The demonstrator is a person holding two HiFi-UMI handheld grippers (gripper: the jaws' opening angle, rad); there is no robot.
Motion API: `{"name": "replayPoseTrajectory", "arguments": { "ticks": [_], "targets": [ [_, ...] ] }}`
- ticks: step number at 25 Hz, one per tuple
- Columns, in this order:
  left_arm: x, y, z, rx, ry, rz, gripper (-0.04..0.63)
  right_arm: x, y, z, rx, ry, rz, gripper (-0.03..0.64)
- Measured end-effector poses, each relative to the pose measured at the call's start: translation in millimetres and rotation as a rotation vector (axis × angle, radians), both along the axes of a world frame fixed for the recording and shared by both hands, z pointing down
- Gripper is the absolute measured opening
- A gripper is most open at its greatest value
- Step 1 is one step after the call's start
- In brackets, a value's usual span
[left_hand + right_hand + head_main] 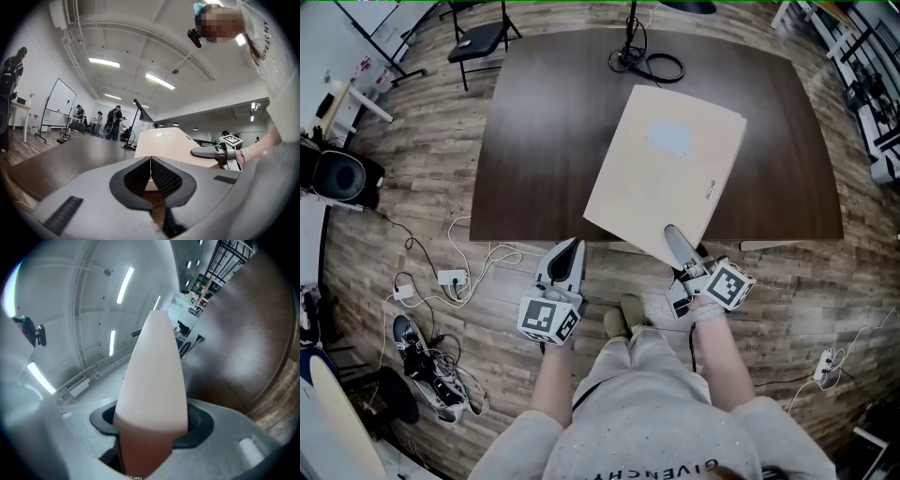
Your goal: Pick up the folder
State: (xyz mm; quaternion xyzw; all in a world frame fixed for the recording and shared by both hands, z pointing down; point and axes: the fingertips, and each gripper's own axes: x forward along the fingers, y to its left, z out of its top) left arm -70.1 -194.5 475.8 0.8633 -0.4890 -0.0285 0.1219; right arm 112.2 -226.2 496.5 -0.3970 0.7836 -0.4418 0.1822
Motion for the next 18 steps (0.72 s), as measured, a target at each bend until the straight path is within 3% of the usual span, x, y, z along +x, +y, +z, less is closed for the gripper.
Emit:
{"name": "replayPoseTrajectory", "arguments": {
  "ticks": [12, 18],
  "targets": [
    [7.8, -15.3, -18.3, 0.025, -0.001, -0.003, 0.000, 15.9, -2.5, -19.4, 0.043, 0.155, 0.025, 0.270],
    [9.7, -18.9, -27.4, 0.036, -0.006, -0.008, 0.000, 24.2, -6.0, -28.4, 0.091, 0.182, 0.039, 0.270]
  ]
}}
